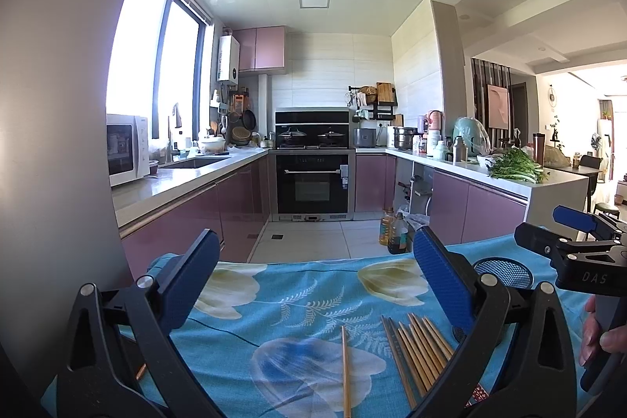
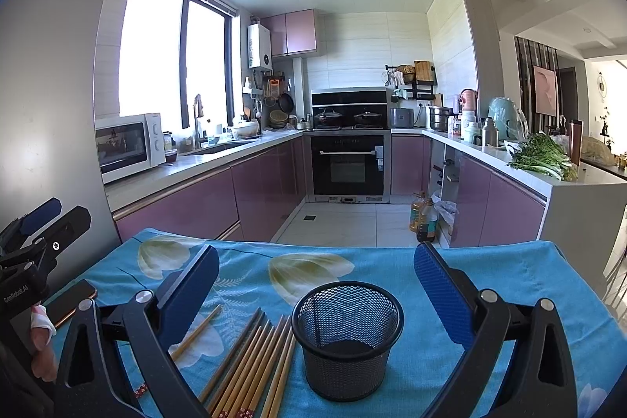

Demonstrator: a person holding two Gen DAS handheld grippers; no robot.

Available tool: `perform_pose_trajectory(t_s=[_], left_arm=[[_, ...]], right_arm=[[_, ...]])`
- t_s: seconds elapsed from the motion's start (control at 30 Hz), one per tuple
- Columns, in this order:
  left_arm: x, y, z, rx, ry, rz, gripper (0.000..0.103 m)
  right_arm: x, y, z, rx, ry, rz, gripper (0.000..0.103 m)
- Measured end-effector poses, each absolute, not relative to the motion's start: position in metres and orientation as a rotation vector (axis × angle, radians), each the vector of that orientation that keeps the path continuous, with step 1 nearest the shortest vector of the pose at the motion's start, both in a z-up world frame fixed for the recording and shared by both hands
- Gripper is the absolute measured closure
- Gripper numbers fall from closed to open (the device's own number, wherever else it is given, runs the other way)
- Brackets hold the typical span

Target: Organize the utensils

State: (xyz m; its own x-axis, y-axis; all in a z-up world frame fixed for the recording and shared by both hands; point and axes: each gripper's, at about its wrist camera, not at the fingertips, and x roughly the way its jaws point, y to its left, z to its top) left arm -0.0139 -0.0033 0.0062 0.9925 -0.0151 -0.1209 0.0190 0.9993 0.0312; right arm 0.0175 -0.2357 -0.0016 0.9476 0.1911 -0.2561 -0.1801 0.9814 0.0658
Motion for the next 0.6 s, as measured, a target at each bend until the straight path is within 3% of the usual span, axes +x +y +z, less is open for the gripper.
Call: perform_pose_trajectory(t_s=[0.6], left_arm=[[-0.0137, -0.0017, 0.0071, 0.030, 0.121, -0.017, 0.006]], right_arm=[[0.0202, -0.2357, -0.0015, 0.041, 0.268, 0.192, 0.007]])
